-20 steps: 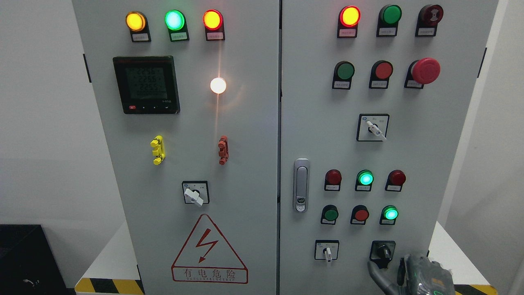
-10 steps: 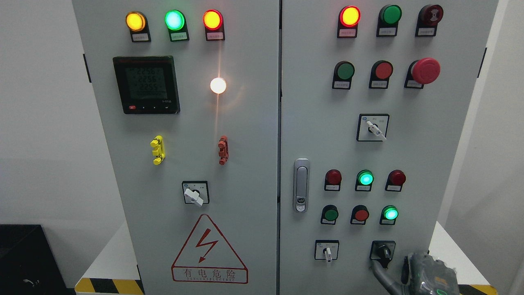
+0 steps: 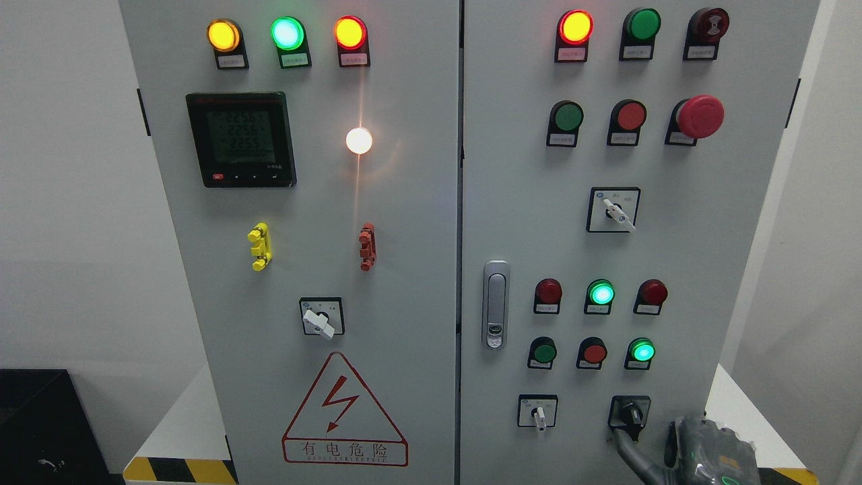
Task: Flip black knob to close circuit
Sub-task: 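Grip the black knob with the right hand and twist it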
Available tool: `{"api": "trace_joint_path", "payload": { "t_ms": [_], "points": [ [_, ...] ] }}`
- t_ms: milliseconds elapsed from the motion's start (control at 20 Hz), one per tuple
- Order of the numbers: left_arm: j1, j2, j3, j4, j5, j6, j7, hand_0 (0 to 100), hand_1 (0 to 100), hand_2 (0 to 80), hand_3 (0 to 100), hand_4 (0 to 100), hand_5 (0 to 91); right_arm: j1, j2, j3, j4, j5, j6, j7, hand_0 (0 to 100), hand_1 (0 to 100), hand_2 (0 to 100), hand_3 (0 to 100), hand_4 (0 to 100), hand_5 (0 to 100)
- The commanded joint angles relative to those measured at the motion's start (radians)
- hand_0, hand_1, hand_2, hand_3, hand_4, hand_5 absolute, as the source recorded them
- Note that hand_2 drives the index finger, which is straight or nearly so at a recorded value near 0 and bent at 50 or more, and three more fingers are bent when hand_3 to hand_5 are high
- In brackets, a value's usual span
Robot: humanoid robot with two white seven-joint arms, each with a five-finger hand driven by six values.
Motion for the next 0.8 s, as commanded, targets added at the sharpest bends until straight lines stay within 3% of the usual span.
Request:
{"api": "trace_joint_path", "payload": {
  "t_ms": [0, 750],
  "points": [
    [0.021, 0.000, 0.000, -0.023, 0.000, 0.000, 0.000, 12, 56, 0.0, 0, 0, 0.0, 0.000, -0.001, -0.028, 0.008, 0.000, -0.001, 0.001, 0, 4, 82, 100, 88, 91],
    [0.021, 0.000, 0.000, -0.023, 0.000, 0.000, 0.000, 12, 56, 0.0, 0, 0, 0.0, -0.012, -0.005, -0.051, 0.012, -0.003, -0.003, 0.003, 0, 4, 82, 99, 88, 91]
  ]
}}
